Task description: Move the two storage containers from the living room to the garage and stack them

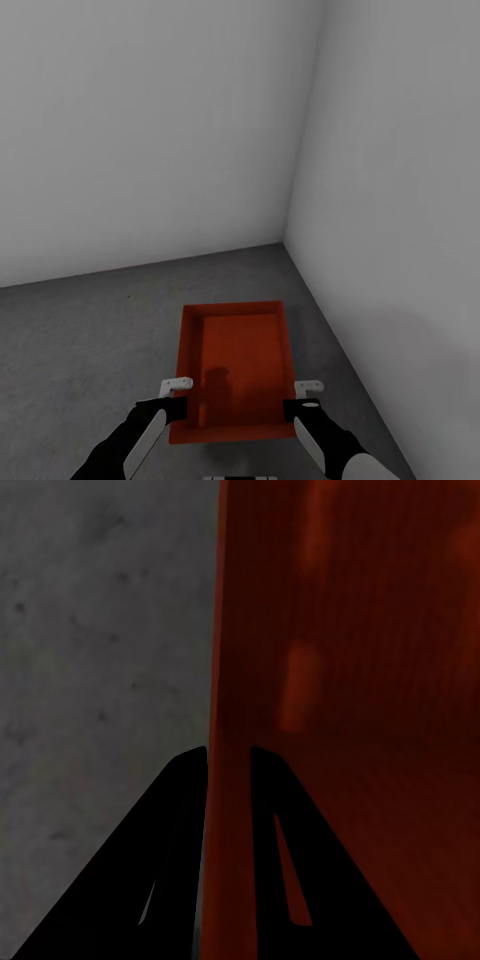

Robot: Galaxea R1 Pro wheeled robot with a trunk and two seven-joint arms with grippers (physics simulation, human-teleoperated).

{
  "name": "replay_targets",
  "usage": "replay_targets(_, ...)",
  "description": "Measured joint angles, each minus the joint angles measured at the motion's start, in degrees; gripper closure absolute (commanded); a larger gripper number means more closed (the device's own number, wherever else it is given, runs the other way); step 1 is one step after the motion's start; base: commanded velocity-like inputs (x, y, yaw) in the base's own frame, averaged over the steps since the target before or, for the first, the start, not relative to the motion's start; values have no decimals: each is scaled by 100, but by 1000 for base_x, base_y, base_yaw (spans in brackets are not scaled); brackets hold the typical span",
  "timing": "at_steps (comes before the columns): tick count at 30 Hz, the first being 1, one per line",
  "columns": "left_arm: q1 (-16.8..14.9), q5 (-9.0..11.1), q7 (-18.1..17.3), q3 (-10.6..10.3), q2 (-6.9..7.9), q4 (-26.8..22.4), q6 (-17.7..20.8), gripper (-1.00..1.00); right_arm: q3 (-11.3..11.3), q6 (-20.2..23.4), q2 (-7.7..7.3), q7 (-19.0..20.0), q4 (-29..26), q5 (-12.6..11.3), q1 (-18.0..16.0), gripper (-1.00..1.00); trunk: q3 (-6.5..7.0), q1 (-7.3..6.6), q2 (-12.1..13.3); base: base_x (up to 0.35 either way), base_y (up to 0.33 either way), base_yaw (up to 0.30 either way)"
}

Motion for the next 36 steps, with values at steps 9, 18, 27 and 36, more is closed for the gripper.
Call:
replay_targets(9, 0, -1, 1, -2, 1, -1, 2, 100, 0, 1, 0, 0, 0, -1, 0, 100, -4, 0, 0, 0, 0, 0)
replay_targets(18, 0, -1, 1, -3, 1, 0, 2, 100, 0, 1, 0, 0, 0, -1, 0, 100, -6, 0, 0, 0, 0, 0)
replay_targets(27, 0, -1, 1, -4, 1, 1, 2, 100, 0, 2, 0, 0, 1, -2, 0, 100, -65, 0, 0, 0, 0, 0)
replay_targets(36, 0, -2, 1, -4, 1, 0, 2, 100, 0, 1, 0, 0, 1, -2, 0, 100, -136, 0, 0, 0, 0, 0)
